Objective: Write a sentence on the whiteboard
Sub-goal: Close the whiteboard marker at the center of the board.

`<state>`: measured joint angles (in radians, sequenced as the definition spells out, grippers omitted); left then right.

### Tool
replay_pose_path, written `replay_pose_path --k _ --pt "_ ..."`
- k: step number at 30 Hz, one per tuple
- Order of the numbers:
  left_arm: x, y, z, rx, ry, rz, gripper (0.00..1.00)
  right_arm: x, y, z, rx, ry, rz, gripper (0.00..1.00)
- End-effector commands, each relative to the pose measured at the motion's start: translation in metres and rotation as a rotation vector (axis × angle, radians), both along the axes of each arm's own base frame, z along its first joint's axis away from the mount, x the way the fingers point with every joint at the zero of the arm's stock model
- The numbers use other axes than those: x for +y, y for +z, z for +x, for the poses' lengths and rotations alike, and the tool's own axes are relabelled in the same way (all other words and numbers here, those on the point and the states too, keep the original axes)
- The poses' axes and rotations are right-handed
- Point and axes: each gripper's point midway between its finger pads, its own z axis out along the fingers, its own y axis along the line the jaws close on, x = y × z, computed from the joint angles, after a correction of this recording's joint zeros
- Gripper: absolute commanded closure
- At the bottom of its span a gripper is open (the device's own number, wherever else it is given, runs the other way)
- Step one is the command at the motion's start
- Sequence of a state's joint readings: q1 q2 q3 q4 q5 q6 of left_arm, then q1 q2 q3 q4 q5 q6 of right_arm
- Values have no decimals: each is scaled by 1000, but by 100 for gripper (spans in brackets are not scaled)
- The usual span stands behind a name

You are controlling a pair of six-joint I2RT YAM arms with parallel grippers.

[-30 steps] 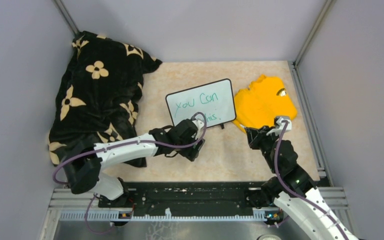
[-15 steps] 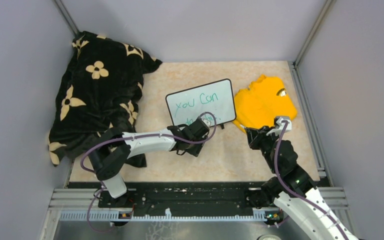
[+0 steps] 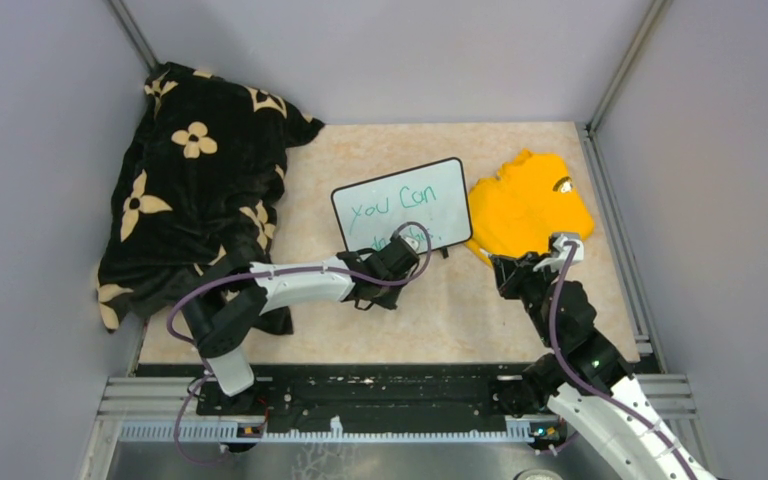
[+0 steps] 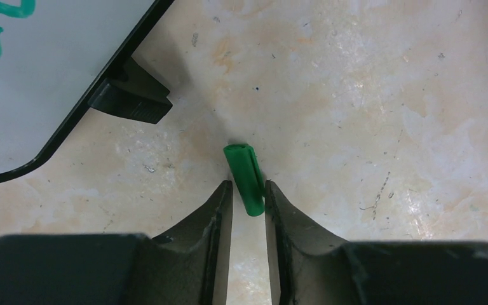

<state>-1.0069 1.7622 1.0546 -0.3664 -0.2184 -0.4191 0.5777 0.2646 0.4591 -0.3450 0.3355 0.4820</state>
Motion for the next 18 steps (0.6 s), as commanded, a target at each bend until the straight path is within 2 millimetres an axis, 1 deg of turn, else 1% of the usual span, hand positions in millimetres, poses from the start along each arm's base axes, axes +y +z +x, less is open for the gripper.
replay_pose_path --k 1,6,12,15,16,18 --pt "-1 -1 2 6 40 -25 72 -2 18 1 -54 -8 31 100" --pt "10 0 -5 15 82 -31 81 -2 17 1 -53 -9 31 100" --pt "35 2 -18 25 181 -33 92 -3 18 0 -60 -9 38 100" --pt "43 7 -25 38 227 -57 93 -3 18 0 -64 -11 42 100" --pt "44 10 -27 43 238 -72 92 -3 17 0 -63 -12 41 100" --pt "43 13 -33 69 251 -101 84 -3 17 0 -61 -12 42 100"
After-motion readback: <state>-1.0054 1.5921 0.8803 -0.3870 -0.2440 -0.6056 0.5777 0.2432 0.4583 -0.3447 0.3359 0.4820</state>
